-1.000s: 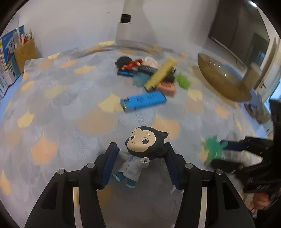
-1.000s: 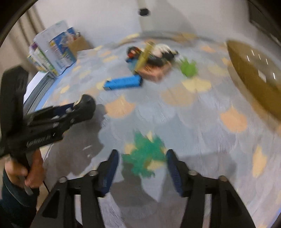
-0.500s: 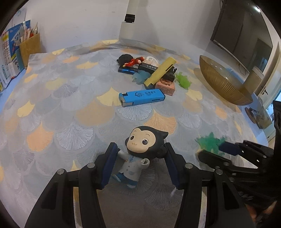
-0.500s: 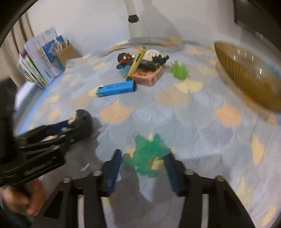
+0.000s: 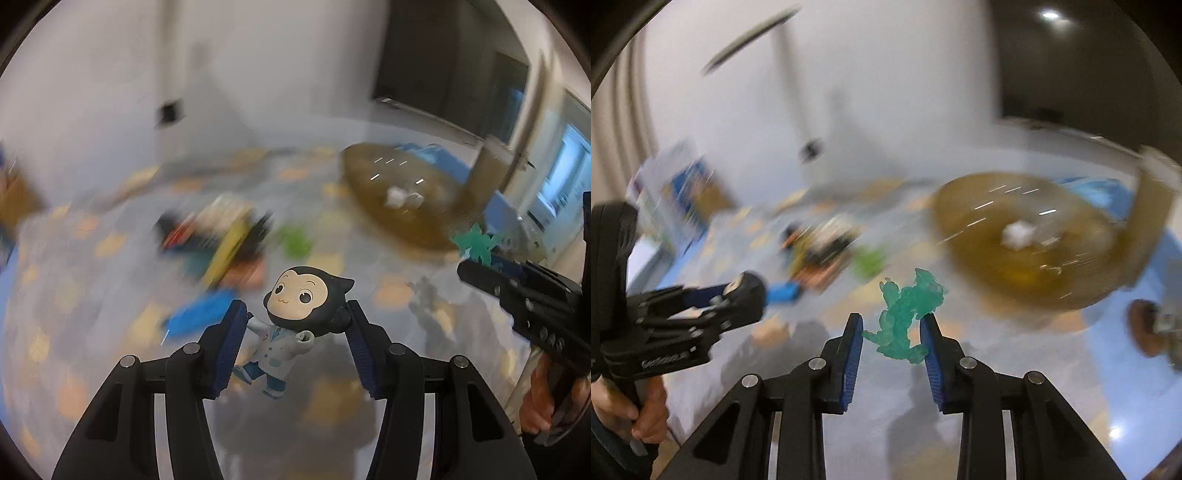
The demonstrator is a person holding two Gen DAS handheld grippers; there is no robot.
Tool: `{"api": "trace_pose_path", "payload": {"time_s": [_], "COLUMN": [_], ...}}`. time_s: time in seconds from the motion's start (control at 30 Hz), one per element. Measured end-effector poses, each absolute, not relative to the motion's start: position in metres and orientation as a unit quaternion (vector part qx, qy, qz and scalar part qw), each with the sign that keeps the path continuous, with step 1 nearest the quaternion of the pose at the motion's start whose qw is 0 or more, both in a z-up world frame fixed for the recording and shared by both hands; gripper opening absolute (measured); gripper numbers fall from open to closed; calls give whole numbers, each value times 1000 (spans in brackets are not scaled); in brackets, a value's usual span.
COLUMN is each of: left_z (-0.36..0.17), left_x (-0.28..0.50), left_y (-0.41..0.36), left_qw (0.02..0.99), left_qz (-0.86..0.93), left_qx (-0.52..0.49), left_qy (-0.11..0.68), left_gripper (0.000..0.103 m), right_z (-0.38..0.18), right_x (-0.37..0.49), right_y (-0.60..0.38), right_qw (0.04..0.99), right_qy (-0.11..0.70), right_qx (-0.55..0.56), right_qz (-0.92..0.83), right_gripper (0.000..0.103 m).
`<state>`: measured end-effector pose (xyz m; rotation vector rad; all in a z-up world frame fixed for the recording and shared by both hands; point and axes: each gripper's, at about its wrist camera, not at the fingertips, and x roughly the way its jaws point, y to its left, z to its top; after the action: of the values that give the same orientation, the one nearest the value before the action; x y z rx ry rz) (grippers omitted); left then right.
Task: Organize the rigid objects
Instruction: 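Carry figurine and green toy into the glass bowl and open both tools, then move both open tools back over the object pile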
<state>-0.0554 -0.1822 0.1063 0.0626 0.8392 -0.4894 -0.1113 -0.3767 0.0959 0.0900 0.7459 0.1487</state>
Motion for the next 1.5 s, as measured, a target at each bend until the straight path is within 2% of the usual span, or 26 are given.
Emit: {"api": "trace_pose_path", "payload": {"time_s": [0.2,0.37,0.6,0.67,0.7,0.73,0.87,0.9,1.3,1.5], "left_z": [136,108,79,82,84,86,107,113,207,248], "left_x": [-9,19,26,27,27,26,14,10,-62,-100], "left_y": [-267,-326,-351,-352,-351,-350,-323,-314,-163,-88], "left_qw": [877,854,838,838,837,838,849,853,922,952], "left_qz": [-301,-330,-338,-341,-340,-339,-338,-337,-260,-203], "left_qx": [33,27,42,41,39,38,32,27,-33,-34], "left_qy": [373,401,426,425,427,426,404,397,284,228], "left_gripper": [51,51,51,54,66,73,73,73,73,77], "right_z": [118,100,79,75,74,74,85,91,134,153], "right_x": [-78,-46,-32,-30,-30,-30,-43,-49,-108,-124], "right_y": [-464,-498,-507,-509,-510,-512,-520,-522,-504,-468], "right_qw": [926,899,882,879,879,876,878,883,901,908], "right_qy": [362,411,446,449,450,452,434,424,371,361], "right_qx": [110,146,153,156,159,166,199,198,225,214], "right_qz": [-8,-26,-20,-20,-20,-21,-24,-36,-26,10], "right_gripper": [31,31,32,32,33,35,59,61,61,61]}}
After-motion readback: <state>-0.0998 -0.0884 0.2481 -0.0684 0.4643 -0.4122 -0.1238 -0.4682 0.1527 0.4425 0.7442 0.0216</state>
